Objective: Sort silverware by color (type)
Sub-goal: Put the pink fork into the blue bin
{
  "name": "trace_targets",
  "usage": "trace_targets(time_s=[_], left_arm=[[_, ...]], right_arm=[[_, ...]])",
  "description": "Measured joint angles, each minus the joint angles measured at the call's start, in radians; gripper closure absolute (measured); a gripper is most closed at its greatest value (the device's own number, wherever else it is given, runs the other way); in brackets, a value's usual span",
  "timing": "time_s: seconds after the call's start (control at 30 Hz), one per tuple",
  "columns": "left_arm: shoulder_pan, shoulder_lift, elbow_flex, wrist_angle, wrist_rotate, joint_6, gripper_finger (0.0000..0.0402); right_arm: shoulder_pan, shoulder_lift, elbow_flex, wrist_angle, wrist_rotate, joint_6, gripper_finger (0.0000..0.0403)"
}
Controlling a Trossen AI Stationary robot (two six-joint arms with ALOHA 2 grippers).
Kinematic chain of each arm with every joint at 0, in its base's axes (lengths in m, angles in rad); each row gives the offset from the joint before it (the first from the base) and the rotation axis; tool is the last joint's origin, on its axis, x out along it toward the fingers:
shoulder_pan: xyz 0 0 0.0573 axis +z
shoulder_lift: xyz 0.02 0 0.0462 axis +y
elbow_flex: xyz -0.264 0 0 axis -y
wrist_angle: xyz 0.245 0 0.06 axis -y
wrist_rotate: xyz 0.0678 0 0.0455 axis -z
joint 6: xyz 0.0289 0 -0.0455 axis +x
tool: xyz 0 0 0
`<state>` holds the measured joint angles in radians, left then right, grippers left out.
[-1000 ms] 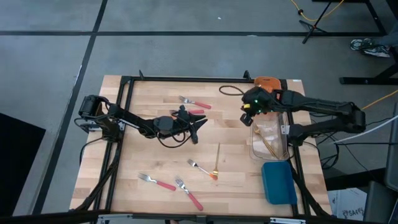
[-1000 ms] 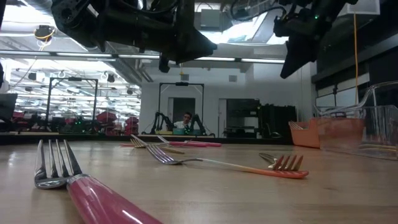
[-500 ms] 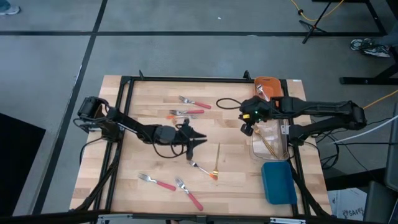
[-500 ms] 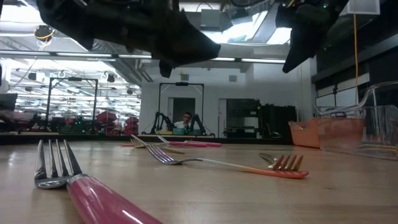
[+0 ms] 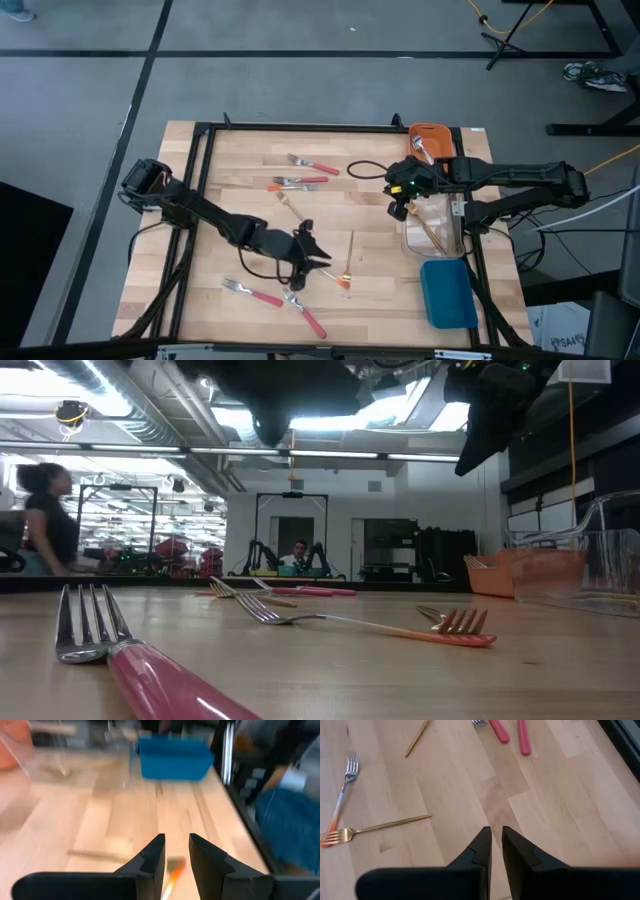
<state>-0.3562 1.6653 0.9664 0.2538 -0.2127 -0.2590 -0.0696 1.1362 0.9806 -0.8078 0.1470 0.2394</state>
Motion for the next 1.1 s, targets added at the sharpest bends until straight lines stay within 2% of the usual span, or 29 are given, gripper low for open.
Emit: trace_targets(time_s=[0.1, 0.2, 0.4, 0.63, 1.1], left_arm=[[-0.017, 0.0, 0.115, -0.253, -0.001, 0.0, 0.032], [-0.04, 0.0, 0.176, -0.377, 0.003, 0.0, 0.032], [-0.116, 0.011, 0.19, -0.385, 0.031, -0.004, 0.032], [-0.194, 0.097, 0.19, -0.366, 0.077, -0.101, 0.032], [-0.23, 0.236, 0.19, -0.376, 0.132, -0.044, 0.032]], right_arm=[[0.0, 0.0, 0.0, -0.001, -0.001, 0.0, 0.0368], [0.0, 0.0, 0.0, -0.001, -0.001, 0.0, 0.0368], [0.0, 0.0, 0.0, -0.001, -0.001, 0.0, 0.0368], [-0.001, 0.0, 0.0, -0.002, -0.008, 0.0, 0.0368], [-0.001, 0.0, 0.0, -0.002, -0.009, 0.0, 0.0368]])
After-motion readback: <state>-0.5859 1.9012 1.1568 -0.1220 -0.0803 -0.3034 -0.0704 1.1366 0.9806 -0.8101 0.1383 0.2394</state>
